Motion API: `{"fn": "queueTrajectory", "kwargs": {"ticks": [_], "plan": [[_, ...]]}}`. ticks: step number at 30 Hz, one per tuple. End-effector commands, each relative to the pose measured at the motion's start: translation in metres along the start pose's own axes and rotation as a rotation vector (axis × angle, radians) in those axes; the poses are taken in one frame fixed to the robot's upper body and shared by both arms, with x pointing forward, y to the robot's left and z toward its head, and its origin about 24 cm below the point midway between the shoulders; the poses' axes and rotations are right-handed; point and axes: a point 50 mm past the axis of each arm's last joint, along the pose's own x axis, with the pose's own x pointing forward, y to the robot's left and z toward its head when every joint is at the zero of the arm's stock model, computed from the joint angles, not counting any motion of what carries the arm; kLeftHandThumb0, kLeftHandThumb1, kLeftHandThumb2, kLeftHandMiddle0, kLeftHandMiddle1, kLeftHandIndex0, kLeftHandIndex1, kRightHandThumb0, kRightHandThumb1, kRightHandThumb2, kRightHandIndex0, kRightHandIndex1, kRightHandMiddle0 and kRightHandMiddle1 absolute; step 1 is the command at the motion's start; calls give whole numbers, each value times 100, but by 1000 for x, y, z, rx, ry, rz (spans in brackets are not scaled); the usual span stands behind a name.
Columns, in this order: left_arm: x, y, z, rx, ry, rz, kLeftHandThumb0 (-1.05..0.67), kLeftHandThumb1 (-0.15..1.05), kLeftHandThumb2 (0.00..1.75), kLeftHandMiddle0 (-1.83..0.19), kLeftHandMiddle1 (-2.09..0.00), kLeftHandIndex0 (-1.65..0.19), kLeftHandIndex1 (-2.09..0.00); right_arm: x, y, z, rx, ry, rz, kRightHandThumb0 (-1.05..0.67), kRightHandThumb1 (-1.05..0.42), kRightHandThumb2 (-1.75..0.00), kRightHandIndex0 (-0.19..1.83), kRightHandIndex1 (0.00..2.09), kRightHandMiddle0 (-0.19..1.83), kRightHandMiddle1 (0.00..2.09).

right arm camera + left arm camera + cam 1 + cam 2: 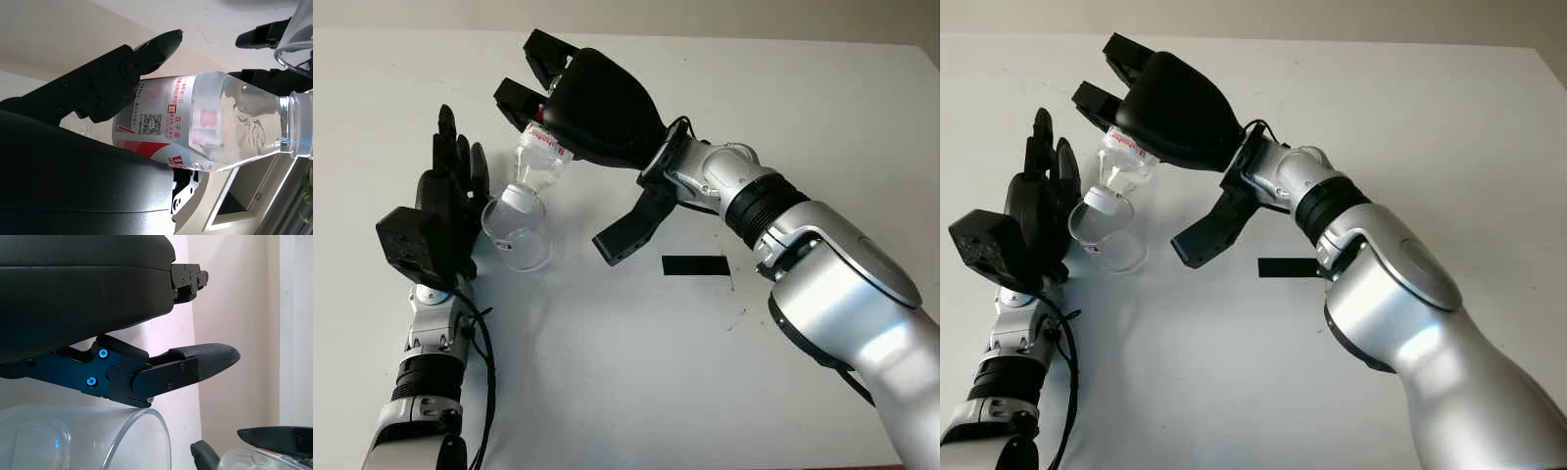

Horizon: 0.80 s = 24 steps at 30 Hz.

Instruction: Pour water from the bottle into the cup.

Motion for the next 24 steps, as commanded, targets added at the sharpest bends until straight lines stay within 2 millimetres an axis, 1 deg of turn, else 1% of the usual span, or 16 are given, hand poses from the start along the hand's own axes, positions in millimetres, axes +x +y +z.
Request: {"fn": "queueTrajectory", "kwargs": {"ticks": [1,5,11,12,13,14,16,19,21,22,24], "plan": [[0,0,-1,-4,1,2,-72,105,64,8,-5,11,-5,10,-12,-5,-40,-17,-48,-41,-90,-5,105,209,53,176],[0,0,0,-2,3,3,-71,105,65,8,-5,11,-5,8,-11,-6,-42,-17,-56,-40,-90,-5,105,209,56,178],[0,0,-1,13,2,0,-71,105,65,8,-5,11,-5,6,-11,-8,-29,2,-63,-38,-90,-5,106,209,55,181],[0,0,-1,15,2,0,-71,105,65,8,-6,10,-6,6,-11,-9,-17,11,-64,-37,-90,-5,106,209,54,186],[0,0,-1,13,1,2,-71,105,65,7,-6,10,-6,5,-12,-11,1,32,-66,-35,-91,-6,105,209,53,198],[0,0,-1,11,0,2,-71,105,65,7,-6,10,-6,4,-13,-13,19,57,-71,-33,-93,-6,104,209,62,205],[0,0,-1,9,0,0,-71,105,65,7,-6,10,-6,4,-14,-18,76,127,-78,-31,-97,-6,107,209,72,208],[0,0,-1,4,0,-5,-71,105,65,8,-5,11,-5,1,-16,-26,146,215,-79,-24,-101,-7,110,209,67,209],[-1,0,-2,6,1,-4,-71,105,65,9,-5,11,-5,-1,-16,-31,227,280,-74,-20,-103,-11,112,209,66,209],[-1,0,-2,6,1,-2,-71,105,65,8,-5,11,-5,-4,-16,-34,284,319,-76,-17,-104,-13,112,209,67,209],[-1,1,-2,8,3,0,-72,105,65,8,-5,11,-5,-11,-14,-42,492,449,-74,-15,-104,-15,118,209,72,209]]}}
